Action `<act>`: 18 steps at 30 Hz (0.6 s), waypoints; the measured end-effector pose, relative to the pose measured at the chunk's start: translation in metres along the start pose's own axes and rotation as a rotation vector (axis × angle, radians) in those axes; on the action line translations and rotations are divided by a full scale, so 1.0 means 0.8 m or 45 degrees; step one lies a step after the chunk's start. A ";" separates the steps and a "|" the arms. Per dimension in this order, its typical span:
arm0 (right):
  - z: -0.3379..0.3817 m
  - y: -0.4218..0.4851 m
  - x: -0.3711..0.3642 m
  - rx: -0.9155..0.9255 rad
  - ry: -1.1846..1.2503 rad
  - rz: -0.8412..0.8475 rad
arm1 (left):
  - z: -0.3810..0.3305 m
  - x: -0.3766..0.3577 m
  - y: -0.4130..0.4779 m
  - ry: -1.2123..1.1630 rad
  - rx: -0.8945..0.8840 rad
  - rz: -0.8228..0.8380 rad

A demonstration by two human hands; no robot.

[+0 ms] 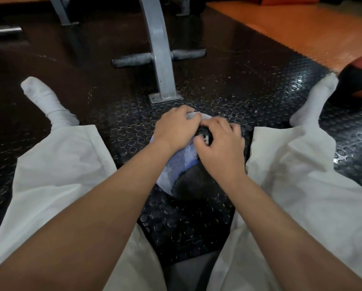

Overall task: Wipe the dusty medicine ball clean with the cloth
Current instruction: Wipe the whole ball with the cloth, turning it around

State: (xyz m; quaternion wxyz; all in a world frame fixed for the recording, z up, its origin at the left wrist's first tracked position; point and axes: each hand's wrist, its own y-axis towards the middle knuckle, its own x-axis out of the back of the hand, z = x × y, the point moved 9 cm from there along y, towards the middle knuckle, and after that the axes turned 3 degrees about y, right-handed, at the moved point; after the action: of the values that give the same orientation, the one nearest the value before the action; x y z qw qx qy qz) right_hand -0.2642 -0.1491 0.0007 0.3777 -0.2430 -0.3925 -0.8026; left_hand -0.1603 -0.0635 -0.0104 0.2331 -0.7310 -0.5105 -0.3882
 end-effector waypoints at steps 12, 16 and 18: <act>0.012 -0.051 0.011 0.323 0.125 -0.125 | 0.026 0.001 0.009 -0.223 0.005 0.072; 0.023 -0.006 -0.002 0.192 0.143 -0.029 | 0.031 0.004 0.002 -0.188 -0.001 0.036; 0.025 -0.003 -0.007 0.167 0.114 -0.013 | 0.036 0.007 0.002 -0.202 0.019 -0.003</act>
State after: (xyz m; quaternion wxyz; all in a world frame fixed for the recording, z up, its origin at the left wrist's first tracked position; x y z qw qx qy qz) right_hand -0.2606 -0.1295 0.0073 0.4058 -0.1798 -0.4281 -0.7872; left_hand -0.1486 -0.0396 -0.0231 0.1971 -0.7571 -0.5310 -0.3254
